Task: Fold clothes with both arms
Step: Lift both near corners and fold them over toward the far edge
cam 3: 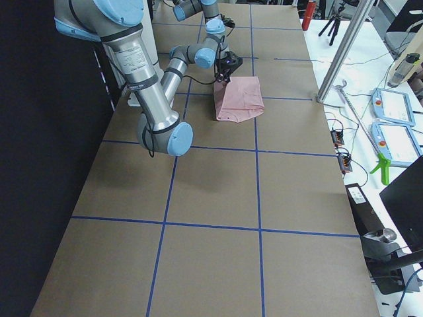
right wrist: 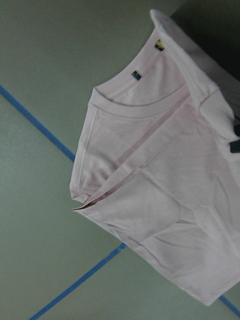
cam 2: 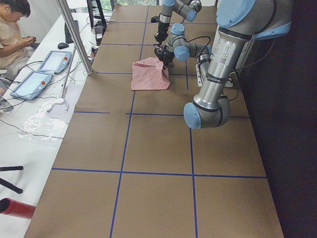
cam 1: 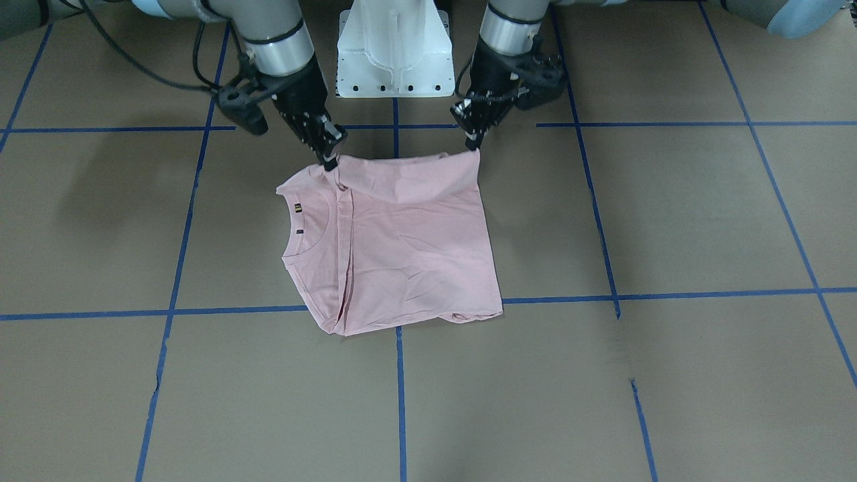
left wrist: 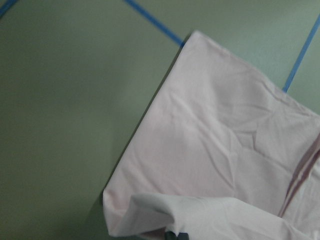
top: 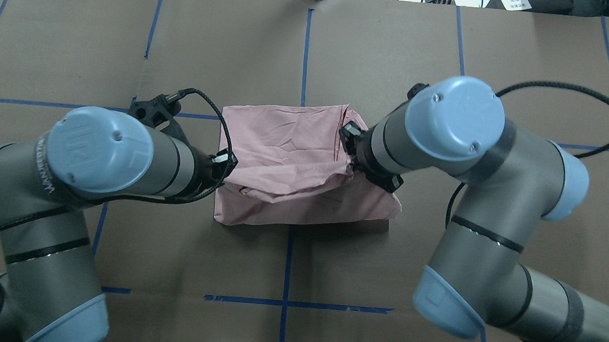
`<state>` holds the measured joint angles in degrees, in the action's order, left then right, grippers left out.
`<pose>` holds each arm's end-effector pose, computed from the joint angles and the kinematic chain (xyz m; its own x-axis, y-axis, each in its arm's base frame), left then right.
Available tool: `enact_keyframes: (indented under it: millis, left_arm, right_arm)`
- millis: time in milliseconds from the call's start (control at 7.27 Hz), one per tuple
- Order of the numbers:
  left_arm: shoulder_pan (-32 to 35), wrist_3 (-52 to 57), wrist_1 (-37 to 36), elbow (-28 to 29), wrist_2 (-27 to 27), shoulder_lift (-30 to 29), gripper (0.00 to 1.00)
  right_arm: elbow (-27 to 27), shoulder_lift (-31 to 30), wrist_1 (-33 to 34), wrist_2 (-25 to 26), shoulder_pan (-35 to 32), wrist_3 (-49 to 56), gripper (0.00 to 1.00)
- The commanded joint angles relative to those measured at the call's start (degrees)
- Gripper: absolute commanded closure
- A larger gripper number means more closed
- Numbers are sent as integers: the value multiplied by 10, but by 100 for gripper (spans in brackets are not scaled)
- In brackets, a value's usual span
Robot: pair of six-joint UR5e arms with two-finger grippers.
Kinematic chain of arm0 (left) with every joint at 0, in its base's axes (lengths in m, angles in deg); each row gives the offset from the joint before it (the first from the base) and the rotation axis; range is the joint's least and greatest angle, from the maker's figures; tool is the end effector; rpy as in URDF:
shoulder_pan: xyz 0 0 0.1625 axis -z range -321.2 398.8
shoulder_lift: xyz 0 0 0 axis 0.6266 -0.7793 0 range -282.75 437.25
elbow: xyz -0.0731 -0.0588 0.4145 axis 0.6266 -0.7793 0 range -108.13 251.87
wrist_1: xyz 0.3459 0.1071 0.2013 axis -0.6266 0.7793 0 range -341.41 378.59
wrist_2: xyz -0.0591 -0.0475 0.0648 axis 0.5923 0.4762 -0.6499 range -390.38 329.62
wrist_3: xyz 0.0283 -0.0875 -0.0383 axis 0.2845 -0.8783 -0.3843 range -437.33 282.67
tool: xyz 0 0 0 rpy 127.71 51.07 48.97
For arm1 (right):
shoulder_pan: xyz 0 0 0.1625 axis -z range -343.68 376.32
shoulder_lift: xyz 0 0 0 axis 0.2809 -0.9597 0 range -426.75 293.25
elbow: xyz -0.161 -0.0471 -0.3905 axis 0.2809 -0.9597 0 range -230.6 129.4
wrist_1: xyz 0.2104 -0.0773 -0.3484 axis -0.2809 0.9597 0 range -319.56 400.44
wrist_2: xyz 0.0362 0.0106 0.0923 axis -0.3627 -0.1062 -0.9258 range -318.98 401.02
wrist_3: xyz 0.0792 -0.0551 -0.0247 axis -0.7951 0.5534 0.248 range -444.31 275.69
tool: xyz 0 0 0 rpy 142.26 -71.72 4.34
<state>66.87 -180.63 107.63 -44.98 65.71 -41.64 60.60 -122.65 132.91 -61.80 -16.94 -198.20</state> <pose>0.4404 -0.3739 0.1860 0.4051 -0.4753 -0.7810 0.4981 0.8311 -0.2474 -0.4402 -0.4215 0.1712 0.3052 0.6724 0.6744 -0.5582 0.7001 -0.4453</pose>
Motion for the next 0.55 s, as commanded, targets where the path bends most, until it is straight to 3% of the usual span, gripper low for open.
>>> enact_keyframes:
  millis: [0, 138, 413]
  left_arm:
    - [26, 91, 37, 56, -13, -6, 100]
    - [40, 92, 72, 83, -16, -7, 100]
    - [50, 128, 108, 131, -30, -23, 100]
  right_arm:
    - [-117, 37, -77, -2, -26, 10, 100]
    - [-164, 50, -124, -2, -27, 9, 100]
    - [-214, 76, -132, -10, -37, 12, 100]
